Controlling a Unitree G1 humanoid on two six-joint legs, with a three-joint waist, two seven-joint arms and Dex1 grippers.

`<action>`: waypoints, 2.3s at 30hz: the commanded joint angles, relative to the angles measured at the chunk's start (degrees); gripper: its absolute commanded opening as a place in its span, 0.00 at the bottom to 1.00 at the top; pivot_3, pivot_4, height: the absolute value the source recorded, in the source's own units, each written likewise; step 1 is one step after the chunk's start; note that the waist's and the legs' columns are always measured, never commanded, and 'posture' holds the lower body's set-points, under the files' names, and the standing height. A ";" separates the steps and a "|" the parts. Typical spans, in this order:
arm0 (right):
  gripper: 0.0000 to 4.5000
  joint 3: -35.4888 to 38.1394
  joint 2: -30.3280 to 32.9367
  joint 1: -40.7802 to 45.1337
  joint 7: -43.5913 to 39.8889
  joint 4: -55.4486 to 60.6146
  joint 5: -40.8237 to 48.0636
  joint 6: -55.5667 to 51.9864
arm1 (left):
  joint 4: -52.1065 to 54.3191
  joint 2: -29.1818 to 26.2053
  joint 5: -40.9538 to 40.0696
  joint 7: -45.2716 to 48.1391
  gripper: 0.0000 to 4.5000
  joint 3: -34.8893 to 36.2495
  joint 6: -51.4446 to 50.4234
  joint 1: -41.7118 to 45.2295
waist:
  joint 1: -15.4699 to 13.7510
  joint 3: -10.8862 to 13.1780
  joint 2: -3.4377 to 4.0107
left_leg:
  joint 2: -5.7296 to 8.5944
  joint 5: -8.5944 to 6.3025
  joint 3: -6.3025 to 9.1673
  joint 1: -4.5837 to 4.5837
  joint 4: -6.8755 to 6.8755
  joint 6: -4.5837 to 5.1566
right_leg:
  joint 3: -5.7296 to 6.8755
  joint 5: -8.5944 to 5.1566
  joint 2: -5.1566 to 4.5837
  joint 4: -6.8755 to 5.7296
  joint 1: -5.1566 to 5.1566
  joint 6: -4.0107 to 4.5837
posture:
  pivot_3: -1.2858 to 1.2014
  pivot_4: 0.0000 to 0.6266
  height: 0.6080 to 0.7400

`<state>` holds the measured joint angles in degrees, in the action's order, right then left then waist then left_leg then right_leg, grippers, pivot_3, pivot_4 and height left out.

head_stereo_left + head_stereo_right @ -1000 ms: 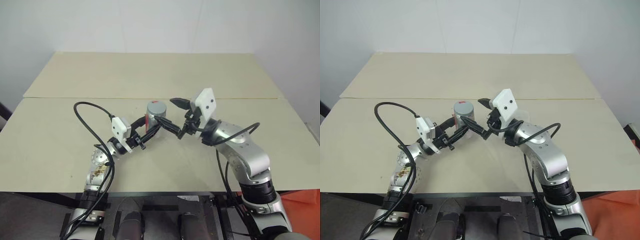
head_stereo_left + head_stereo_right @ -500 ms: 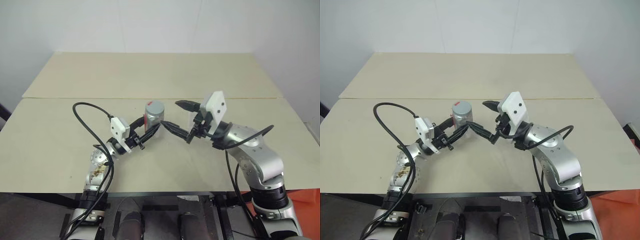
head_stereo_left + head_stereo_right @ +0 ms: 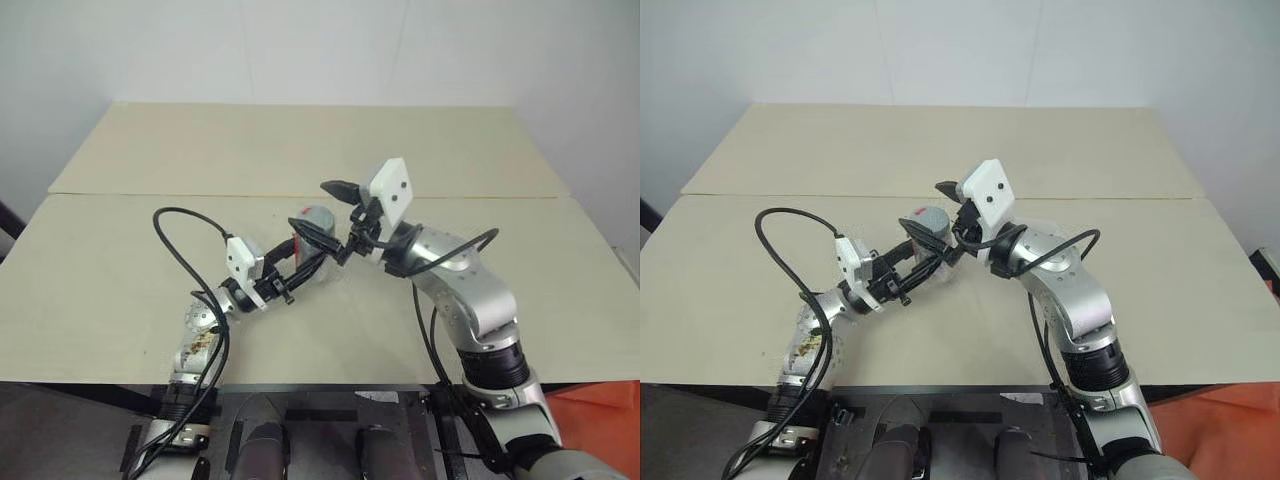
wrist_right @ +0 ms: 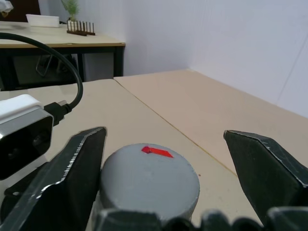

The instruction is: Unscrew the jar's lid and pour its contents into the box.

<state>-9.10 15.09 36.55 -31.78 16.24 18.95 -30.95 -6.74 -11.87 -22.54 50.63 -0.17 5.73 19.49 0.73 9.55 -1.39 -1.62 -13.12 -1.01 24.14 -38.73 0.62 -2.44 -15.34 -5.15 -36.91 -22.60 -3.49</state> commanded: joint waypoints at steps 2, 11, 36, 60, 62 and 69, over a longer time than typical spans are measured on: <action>1.00 0.03 -0.51 1.33 -0.02 0.94 -0.54 1.71 | 2.58 0.52 -1.05 -0.69 0.44 0.08 0.28 0.25 | 0.02 0.00 0.00 | 0.00 0.00 0.00 0.00 0.00 0.00 | 0.00 0.00 0.00 -0.01 0.00 0.00 | 0.52 0.24 1.00; 1.00 1.63 0.79 0.03 0.01 2.34 -0.17 0.72 | 1.39 0.66 -1.09 -0.45 0.44 0.84 1.72 0.58 | 0.03 0.00 0.00 | 0.01 0.00 -0.01 0.00 0.00 0.00 | 0.00 0.00 -0.01 0.00 0.00 0.00 | 0.52 0.24 1.00; 1.00 4.13 6.10 -4.84 0.41 5.94 1.33 -0.54 | 0.32 0.26 -1.04 0.17 0.44 1.92 2.66 0.59 | 0.01 0.00 0.00 | 0.01 0.00 -0.01 0.02 0.00 0.00 | 0.00 0.00 -0.01 0.01 0.00 0.00 | 0.52 0.24 1.00; 1.00 5.33 10.56 -7.54 -3.79 12.74 9.27 -6.08 | -1.24 -0.07 1.04 0.18 0.44 1.22 4.52 0.93 | 0.09 0.00 0.00 | 0.00 0.00 0.00 0.02 0.00 0.00 | -0.01 0.00 0.00 0.03 0.01 0.00 | 0.52 0.24 1.00; 1.00 4.42 7.91 -5.76 -0.93 12.76 8.81 -7.33 | -1.35 0.00 1.33 -0.03 0.44 1.00 4.74 0.96 | 0.17 0.00 0.00 | 0.00 0.00 0.01 0.01 -0.01 0.00 | -0.01 0.00 0.00 0.02 0.01 0.00 | 0.52 0.24 1.00; 1.00 2.54 2.62 -1.55 3.63 10.27 7.57 -9.85 | -1.09 0.68 1.70 -0.77 0.44 0.55 5.27 0.90 | -0.11 0.00 0.00 | 0.02 0.00 0.02 0.03 -0.01 0.00 | -0.01 0.00 -0.02 0.01 0.00 0.00 | 0.52 0.24 1.00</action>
<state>-6.73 17.87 33.78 -28.63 25.92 26.59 -40.88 -8.80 -11.50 -20.39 50.07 0.57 9.74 19.65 0.61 9.55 -1.39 -1.59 -13.12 -0.98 24.19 -38.75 0.62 -2.43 -15.34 -5.18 -36.89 -22.60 -3.49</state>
